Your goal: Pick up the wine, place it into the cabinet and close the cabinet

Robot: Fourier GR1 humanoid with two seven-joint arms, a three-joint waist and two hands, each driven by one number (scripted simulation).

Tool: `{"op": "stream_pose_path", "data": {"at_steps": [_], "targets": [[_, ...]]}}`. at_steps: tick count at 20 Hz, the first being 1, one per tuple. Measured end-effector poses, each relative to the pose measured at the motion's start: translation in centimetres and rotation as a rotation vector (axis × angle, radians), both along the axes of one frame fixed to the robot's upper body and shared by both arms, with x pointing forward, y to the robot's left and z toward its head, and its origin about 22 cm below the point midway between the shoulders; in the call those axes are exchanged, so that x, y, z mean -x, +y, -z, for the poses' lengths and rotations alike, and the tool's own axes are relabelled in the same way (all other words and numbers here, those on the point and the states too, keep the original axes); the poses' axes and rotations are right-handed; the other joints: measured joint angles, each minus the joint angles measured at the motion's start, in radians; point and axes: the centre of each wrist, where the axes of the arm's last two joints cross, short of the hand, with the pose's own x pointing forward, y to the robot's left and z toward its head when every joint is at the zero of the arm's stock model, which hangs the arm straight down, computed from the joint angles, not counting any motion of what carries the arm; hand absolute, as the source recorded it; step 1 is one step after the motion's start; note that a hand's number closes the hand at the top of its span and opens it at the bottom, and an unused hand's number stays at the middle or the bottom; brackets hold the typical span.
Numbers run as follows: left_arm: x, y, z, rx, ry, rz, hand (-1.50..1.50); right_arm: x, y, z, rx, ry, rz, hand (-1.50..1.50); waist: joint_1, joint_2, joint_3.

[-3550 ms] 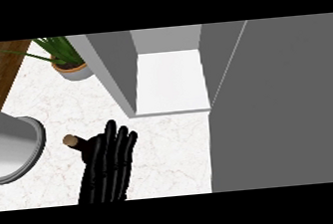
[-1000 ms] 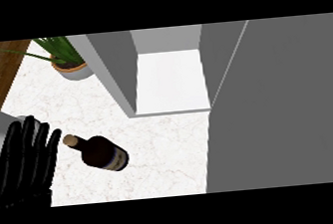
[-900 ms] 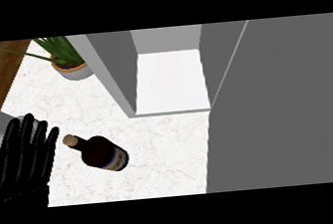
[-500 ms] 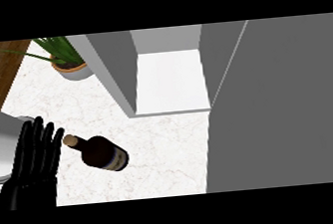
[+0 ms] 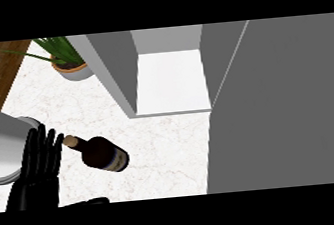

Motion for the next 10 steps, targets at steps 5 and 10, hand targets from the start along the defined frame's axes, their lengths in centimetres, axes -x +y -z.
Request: {"op": "stream_pose_path", "data": {"at_steps": [5,10], "targets": [[-1.1,-0.1,1.3,0.004,0.017,0.008,-1.50,-0.1,0.2,-0.1,-0.005,0.002,-0.005,-1.50,-0.002,0.000,0.000],[-1.3,-0.2,3.4,0.004,0.020,0.034,-1.50,-0.2,0.1,-0.4,0.002,-0.002,-0.003,-1.50,-0.001,0.000,0.000]]}}
